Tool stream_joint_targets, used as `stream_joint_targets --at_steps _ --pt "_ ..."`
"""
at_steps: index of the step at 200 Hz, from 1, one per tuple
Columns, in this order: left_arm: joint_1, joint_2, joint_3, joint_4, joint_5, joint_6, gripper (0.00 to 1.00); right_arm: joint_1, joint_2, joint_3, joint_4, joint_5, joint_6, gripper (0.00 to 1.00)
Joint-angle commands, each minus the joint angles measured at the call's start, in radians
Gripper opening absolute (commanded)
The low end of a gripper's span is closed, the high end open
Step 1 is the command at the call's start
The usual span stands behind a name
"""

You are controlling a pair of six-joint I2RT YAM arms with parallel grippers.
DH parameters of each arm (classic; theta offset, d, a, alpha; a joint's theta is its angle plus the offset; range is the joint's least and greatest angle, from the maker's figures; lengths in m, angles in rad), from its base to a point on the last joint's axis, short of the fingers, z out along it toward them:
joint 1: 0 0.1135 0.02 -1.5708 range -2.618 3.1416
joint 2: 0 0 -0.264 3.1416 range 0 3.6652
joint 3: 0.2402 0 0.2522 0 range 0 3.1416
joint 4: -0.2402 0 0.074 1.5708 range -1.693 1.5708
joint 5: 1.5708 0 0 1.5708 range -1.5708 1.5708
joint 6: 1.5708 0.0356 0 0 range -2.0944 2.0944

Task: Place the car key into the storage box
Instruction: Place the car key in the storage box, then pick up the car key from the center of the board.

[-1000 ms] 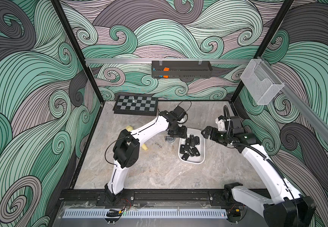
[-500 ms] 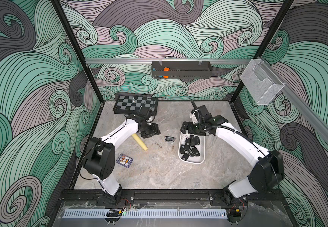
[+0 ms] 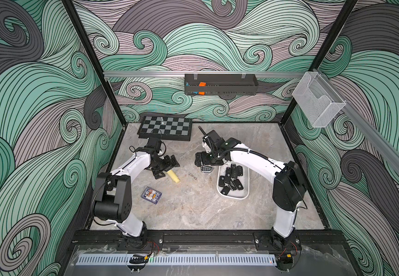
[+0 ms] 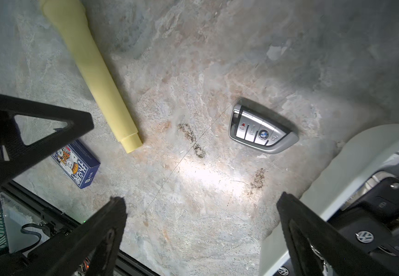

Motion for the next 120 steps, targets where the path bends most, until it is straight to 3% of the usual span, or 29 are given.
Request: stream_joint_targets --at_steps 1,76,120 --pt "0.039 -0.034 0.019 -0.011 0.044 0.03 0.99 0.014 0.036 0.034 -0.006 -0.024 0.033 0.98" --pt "0.107 -0.041 0.004 0.008 0.073 0.028 0.99 0.022 0.191 0.11 -0.057 -0.098 -0.068 0.97" --pt "0.113 -0.05 -0.018 0.021 0.06 0.05 0.98 0.036 0.221 0.077 -0.071 -0.09 -0.081 0.97"
